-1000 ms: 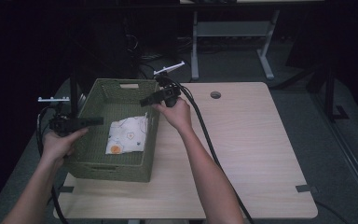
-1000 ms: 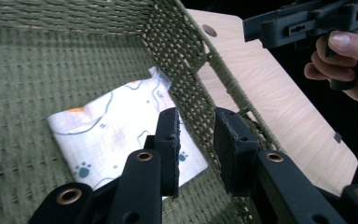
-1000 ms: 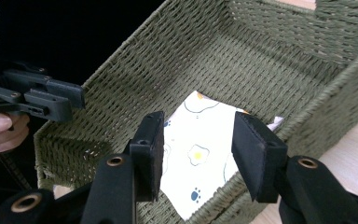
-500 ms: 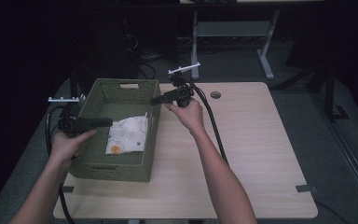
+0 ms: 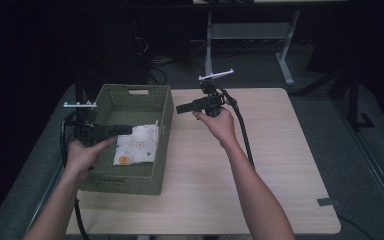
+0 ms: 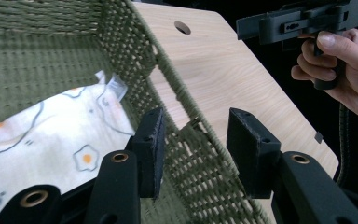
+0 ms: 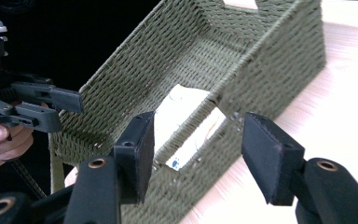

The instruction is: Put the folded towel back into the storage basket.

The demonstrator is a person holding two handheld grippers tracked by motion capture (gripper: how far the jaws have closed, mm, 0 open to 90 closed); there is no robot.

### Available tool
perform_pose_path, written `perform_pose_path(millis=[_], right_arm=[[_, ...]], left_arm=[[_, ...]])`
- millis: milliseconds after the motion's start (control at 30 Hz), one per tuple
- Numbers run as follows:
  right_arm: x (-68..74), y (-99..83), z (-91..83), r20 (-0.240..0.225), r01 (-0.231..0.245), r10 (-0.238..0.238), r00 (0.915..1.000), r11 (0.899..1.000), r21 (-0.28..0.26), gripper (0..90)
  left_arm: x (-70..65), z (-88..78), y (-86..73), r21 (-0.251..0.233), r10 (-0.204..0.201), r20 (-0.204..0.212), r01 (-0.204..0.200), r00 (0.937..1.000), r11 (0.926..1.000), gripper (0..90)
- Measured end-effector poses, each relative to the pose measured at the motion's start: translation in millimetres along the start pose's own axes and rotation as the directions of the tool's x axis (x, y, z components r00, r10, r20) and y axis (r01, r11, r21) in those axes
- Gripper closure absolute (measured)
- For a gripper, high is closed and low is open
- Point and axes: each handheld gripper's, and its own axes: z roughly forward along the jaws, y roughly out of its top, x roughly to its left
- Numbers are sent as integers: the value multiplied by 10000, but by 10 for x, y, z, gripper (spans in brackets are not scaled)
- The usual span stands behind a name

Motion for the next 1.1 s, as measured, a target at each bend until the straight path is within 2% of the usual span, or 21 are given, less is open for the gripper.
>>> perform_pose_path(millis=[300, 700, 867, 1100], right_arm=[[-173, -95, -277, -65, -193, 192, 9998, 9996, -208, 397], [-354, -235, -521, -125, -464, 460, 9989, 9982, -368, 353], [-452, -317, -685, -133, -614, 608, 9981, 9967, -532, 342], [-536, -383, -814, -22, -782, 782, 9969, 9951, -599, 334]], left_arm=[[-181, 180, 9, 105, 21, 135, -22, 9999, 9999, 533], [-368, 315, 25, 75, 43, 300, -45, 9995, 10000, 521], [-475, 413, 40, 200, 217, 434, -226, 9988, 9995, 517], [-566, 513, 50, 291, 279, 577, -297, 9979, 9991, 507]])
